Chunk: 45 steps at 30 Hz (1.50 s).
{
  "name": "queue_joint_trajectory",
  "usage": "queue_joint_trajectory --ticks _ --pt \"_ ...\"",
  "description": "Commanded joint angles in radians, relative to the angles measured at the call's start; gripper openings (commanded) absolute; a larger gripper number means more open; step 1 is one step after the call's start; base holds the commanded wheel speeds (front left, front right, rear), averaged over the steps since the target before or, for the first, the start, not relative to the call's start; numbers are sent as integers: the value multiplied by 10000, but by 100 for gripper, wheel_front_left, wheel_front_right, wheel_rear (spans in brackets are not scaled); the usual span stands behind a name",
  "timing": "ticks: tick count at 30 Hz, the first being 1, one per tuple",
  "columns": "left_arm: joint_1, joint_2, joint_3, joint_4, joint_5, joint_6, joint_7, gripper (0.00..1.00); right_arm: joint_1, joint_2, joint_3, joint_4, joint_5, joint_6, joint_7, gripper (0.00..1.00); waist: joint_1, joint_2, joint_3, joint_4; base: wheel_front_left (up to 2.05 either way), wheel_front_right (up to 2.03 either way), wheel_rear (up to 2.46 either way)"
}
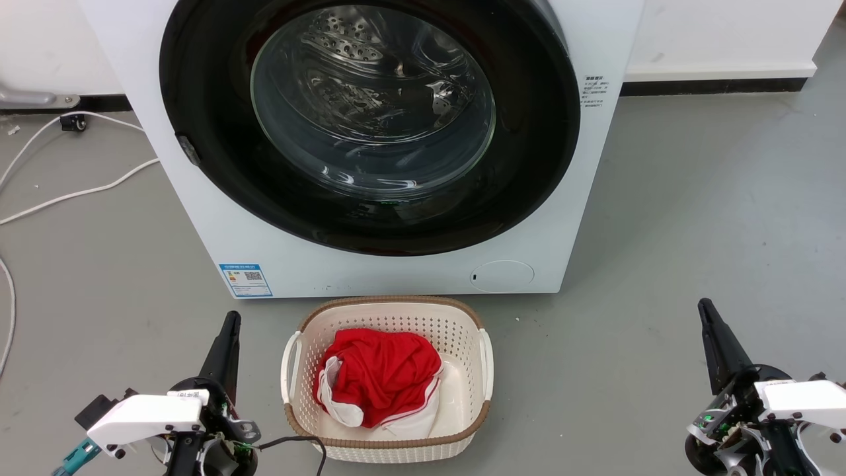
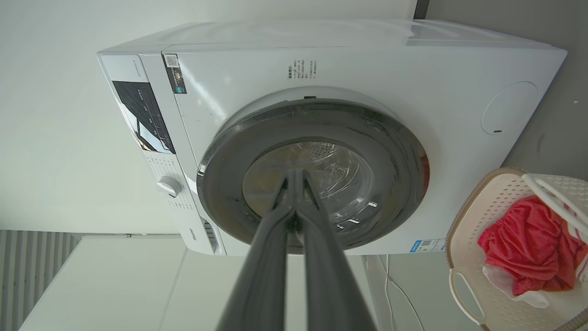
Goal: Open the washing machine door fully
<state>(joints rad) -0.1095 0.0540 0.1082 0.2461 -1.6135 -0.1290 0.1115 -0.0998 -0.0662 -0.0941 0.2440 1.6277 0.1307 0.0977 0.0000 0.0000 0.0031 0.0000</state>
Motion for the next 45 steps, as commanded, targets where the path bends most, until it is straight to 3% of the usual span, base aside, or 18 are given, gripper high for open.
queue_joint_trajectory --ticks 1,13,14,15,16,29,35,45 --pt "40 -9 40 0 27 -32 6 0 -128 16 -26 21 -44 0 31 0 0 0 0 0 0 0 0" --pt "39 -15 47 0 37 -32 16 0 -133 39 -53 23 -75 0 65 0 0 0 0 0 0 0 0" --pt "1 -6 4 8 3 0 1 100 1 23 -35 8 -26 0 11 100 0 0 0 0 0 0 0" --pt "30 -13 -11 70 2 2 -4 0 42 33 -27 65 -22 0 -1 0 0 0 0 0 0 0 0" --pt "92 -29 -30 161 3 8 -6 100 109 48 -24 155 -21 0 -7 100 0 0 0 0 0 0 0" --pt "73 -33 -411 -201 702 4 -651 100 333 69 154 -287 -612 0 -626 100 0 0 10 -12 0 0 0" --pt "65 -32 -466 -549 1531 2 -874 100 381 76 232 -617 -1596 0 -842 100 0 0 29 -31 0 0 0" --pt "103 -31 -564 -1182 3489 -2 -1290 100 509 88 426 -1262 -4388 0 -1245 100 0 0 57 -61 0 0 0"
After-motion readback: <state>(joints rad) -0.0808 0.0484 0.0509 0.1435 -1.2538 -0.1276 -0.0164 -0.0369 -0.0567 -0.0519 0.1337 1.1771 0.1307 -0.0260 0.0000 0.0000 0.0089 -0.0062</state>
